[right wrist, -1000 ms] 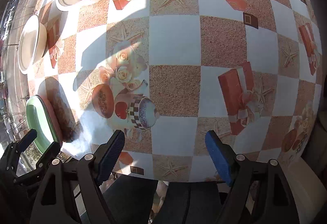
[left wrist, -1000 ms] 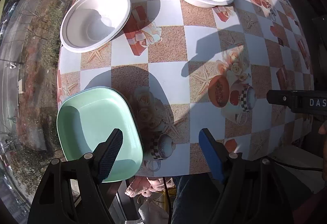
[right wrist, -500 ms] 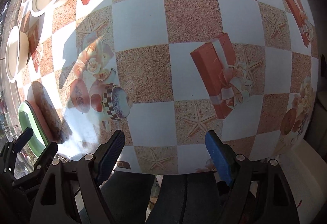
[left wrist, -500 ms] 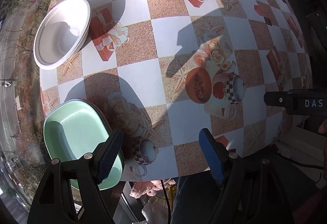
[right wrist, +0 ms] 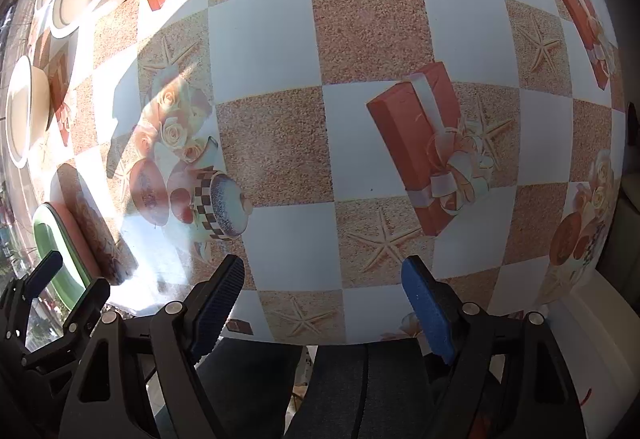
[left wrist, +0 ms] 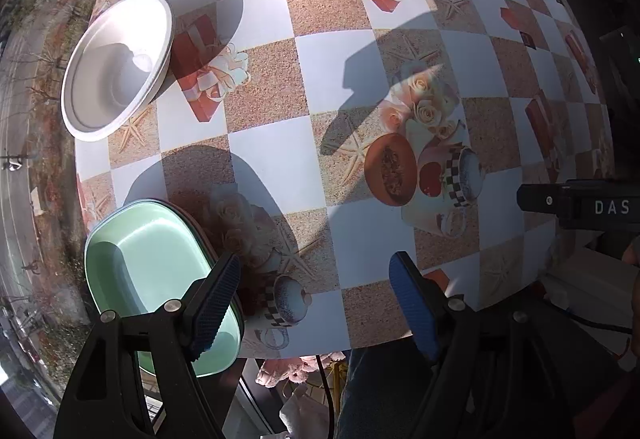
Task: Organize plates and bowls
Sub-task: 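Move both grippers toward the white bowls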
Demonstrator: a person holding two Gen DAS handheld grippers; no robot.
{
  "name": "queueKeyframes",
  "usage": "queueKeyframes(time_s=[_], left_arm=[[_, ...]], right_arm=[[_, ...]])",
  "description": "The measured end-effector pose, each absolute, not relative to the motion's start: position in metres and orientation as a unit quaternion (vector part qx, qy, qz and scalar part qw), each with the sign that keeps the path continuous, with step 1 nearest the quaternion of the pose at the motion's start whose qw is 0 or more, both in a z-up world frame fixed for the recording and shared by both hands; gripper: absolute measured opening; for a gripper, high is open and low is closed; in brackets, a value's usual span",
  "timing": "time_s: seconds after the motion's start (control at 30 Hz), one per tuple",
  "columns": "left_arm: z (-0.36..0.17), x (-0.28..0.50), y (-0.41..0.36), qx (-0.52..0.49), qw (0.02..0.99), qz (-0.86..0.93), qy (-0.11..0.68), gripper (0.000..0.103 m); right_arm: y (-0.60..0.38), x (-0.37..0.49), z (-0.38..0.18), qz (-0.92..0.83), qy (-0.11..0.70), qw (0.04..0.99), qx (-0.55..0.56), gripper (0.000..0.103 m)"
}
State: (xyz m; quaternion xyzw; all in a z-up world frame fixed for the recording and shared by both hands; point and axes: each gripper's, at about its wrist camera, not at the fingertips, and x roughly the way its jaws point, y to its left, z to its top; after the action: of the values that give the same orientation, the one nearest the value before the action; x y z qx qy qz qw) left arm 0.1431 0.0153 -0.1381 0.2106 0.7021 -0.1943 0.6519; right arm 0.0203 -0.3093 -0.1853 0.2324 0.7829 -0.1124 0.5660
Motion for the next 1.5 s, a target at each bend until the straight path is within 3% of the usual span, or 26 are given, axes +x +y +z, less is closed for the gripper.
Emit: queueKeyframes(time_s=[0.53,1.07,1.5], left_arm=[[-0.14,0.154,0.013,0.22,0.648,-0.18,0.707,0.08],[-0.114,0.236,-0.018,0.2,0.685,-0.141,0.686,0.08],[-0.108,0.307,-0.033,0.121,0.729,-0.085,0.669,0.08]], right_arm=[[-0.329,0.02,-0.195,-0.123,0.776,0.562,0.259,0.082],[-0.404,0.106,-0.181,-0.131,0.745,0.613,0.228,0.082],[-0.421,0.198,-0.168,-0.08,0.697,0.667,0.252,0.082]])
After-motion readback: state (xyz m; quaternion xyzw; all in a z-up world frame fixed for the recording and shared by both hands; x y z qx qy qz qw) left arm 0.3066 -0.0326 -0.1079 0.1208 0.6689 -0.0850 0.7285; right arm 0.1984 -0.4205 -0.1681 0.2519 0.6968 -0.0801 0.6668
